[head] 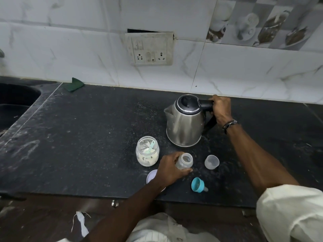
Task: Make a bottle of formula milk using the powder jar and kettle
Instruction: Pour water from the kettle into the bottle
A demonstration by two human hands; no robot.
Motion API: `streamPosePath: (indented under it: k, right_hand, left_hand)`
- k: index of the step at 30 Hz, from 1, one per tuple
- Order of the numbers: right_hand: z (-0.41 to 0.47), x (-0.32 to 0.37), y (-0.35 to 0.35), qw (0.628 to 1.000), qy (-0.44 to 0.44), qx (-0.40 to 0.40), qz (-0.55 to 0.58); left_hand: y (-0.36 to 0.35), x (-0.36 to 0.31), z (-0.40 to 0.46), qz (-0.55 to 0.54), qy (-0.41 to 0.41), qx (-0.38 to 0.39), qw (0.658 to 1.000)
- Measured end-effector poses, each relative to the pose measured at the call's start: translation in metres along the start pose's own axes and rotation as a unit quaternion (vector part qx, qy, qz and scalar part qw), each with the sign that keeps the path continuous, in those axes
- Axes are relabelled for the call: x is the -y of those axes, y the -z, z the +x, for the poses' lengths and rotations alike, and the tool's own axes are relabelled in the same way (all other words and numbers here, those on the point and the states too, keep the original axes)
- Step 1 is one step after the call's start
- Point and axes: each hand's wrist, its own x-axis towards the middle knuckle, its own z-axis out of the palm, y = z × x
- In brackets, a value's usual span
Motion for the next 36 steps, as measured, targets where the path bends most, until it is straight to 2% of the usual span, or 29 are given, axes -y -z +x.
streamPosePath:
  k: [7, 11, 20, 36]
  right_hand:
    - [-0.005, 0.023, 0.044, 0.989, 0.117, 0.08, -0.048]
    - [-0.001, 0.03, 0.06, 0.977, 0.154, 0.117, -0.093]
    - [-0.017, 0.044, 0.066, 0.93, 0.247, 0.191, -0.197]
    - [-0.04, 0.07, 0.059, 0.874, 0.329, 0.231, -0.274]
  left_hand:
    - [-0.001, 0.002, 0.0, -0.007, 0.011, 0.002, 1.0]
    - [-0.002, 0.002, 0.001, -0.009, 0.015, 0.004, 1.0]
    - [-0.002, 0.002, 0.0, -0.008, 0.021, 0.006, 1.0]
    - [-0.001, 0.002, 0.0, -0.007, 0.021, 0.012, 1.0]
